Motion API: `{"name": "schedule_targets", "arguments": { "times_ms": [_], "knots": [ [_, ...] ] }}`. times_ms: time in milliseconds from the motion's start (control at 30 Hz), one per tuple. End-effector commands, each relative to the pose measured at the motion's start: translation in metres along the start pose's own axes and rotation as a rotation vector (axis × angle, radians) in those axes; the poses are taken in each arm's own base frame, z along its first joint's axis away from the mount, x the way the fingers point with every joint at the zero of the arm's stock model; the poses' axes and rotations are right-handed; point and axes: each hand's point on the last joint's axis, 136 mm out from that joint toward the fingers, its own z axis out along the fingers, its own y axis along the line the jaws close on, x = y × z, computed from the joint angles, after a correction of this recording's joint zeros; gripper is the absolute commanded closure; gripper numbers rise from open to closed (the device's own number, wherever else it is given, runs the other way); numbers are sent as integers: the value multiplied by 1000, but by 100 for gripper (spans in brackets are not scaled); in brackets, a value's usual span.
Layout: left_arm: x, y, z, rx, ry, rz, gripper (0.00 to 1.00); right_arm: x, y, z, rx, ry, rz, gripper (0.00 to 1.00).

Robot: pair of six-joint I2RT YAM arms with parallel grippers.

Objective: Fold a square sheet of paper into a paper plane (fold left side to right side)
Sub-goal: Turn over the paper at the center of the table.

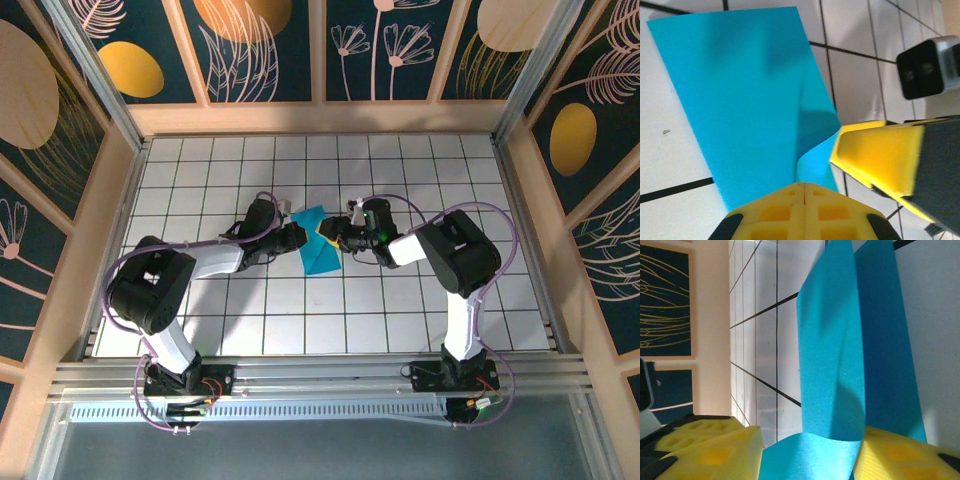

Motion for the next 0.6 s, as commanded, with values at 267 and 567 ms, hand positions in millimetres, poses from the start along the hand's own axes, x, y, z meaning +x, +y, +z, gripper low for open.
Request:
{"name": "schedule_targets", "arguments": {
  "times_ms": [267,567],
  "knots": [
    [8,20,5,-62,20,-27,98,2,-9,11,75,12,-48,72],
    [-9,9,-20,-84,-56,0,58,-11,8,2,74,-34,-102,94]
  ]
}}
